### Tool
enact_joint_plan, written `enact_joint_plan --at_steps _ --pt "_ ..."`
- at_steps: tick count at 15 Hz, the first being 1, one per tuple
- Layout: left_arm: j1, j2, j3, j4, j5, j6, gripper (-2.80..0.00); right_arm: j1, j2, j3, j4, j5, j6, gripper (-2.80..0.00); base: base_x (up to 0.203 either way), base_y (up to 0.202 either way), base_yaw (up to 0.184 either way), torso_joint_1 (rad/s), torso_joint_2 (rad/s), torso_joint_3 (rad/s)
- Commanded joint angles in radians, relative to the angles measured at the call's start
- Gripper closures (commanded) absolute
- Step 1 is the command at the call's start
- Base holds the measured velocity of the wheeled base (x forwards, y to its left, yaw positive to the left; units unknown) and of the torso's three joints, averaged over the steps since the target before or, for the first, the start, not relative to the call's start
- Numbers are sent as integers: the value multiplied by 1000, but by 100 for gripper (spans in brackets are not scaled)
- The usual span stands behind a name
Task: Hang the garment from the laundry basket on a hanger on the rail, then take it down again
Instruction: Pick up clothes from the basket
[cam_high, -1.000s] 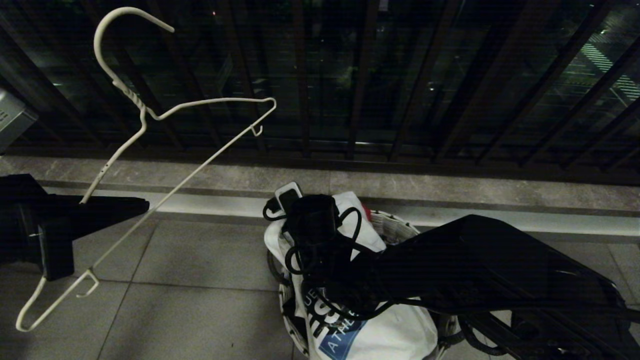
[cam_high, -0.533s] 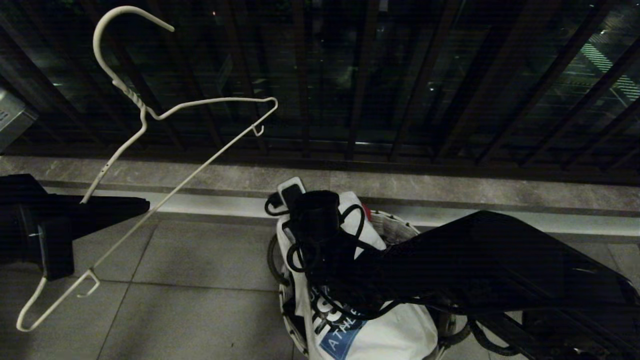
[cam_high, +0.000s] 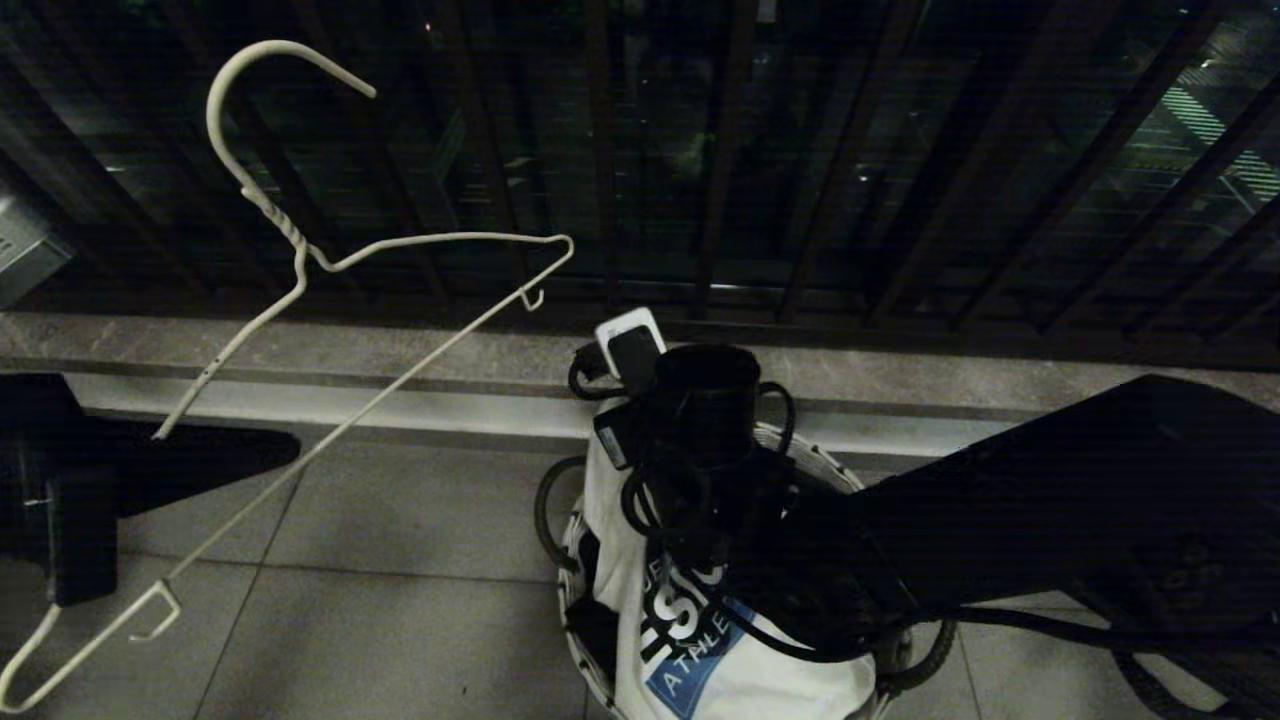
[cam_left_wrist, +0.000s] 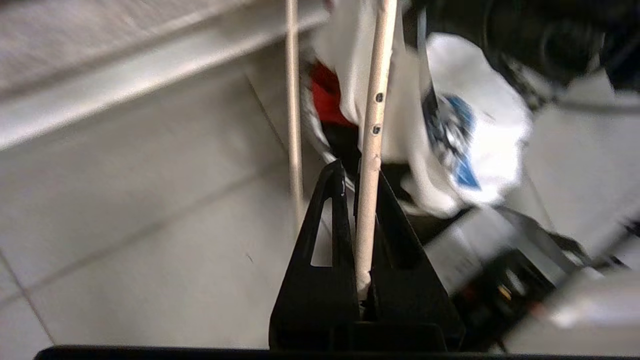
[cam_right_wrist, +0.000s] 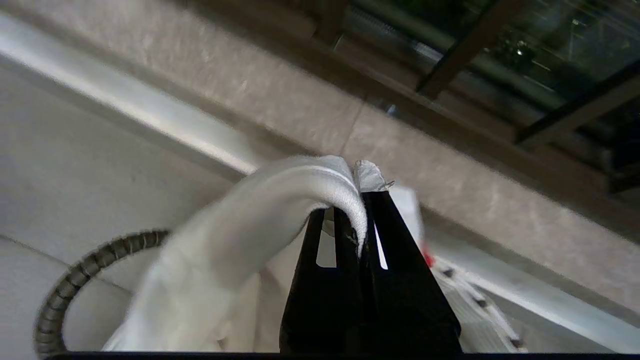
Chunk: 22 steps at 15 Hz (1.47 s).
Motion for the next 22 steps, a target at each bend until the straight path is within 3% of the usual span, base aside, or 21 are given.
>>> enact_joint_plan --at_steps 1,8,22 --pt "-13 -32 -26 36 -7 -1 0 6 -85 31 -3 -4 20 0 0 0 0 0 0 0" --pt "-35 -21 -9 38 -33 -4 0 13 -140 125 -6 6 139 0 0 0 0 0 0 0" --pt "-35 -33 0 32 -31 3 0 14 -123 165 -6 18 145 0 0 0 0 2 2 166"
